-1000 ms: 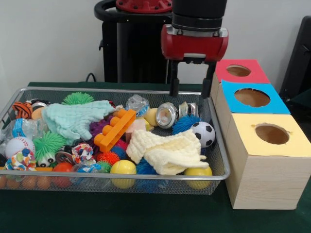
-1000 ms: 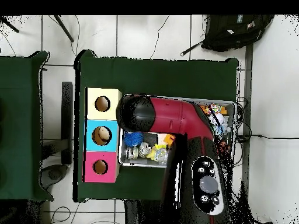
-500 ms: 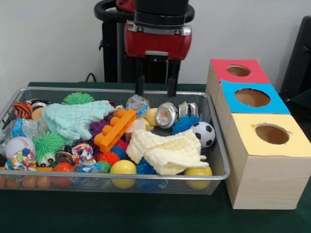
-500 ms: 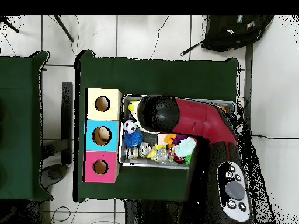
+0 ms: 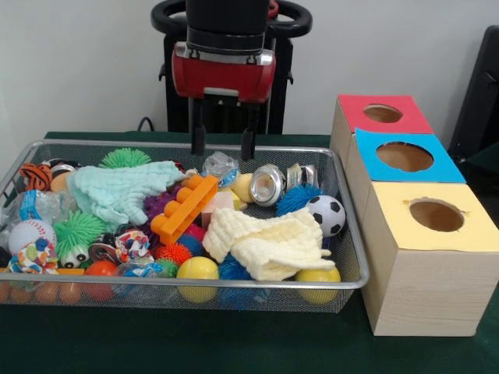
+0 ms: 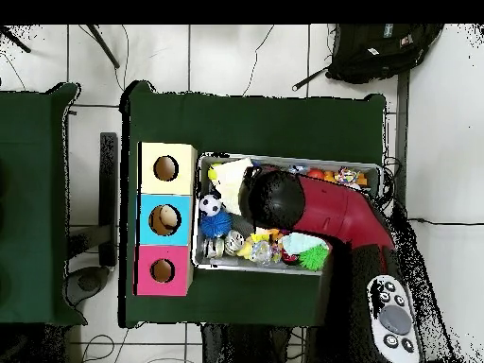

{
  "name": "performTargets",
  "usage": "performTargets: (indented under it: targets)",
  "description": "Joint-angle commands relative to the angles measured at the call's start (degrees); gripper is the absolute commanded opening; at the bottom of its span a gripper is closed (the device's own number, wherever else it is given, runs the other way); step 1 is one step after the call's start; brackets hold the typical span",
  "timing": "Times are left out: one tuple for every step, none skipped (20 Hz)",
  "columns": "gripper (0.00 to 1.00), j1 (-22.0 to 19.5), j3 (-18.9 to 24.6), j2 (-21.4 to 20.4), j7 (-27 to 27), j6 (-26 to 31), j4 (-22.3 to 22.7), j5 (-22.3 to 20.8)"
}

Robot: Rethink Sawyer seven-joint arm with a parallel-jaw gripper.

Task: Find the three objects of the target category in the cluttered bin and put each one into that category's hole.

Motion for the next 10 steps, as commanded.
performTargets:
  targets:
    - [1.0,0.5,2.3,2.5,7.3,-6.3,8.5,-2.4]
    - [1.0,0.6,2.3,2.8,7.4,-6.9,8.6,-2.3]
    - [1.0,0.7,2.3,3.4,7.8,-7.8,8.9,-2.2]
    - [1.0,0.7,2.2,3.6,7.9,-8.3,9.0,-2.1]
    - [1.0,0.8,2.2,4.1,8.1,-9.0,9.3,-2.0]
    - [1.0,0.9,2.2,4.3,8.2,-9.4,9.4,-1.9]
    - [1.0,1.1,2.1,4.5,8.4,-10.0,9.7,-1.9]
    - [1.0,1.2,2.0,4.6,8.4,-10.3,9.9,-1.8]
    - [1.0,1.3,1.9,4.8,8.5,-10.8,10.2,-1.8]
    - [1.0,1.4,1.9,4.9,8.5,-11.1,10.4,-1.7]
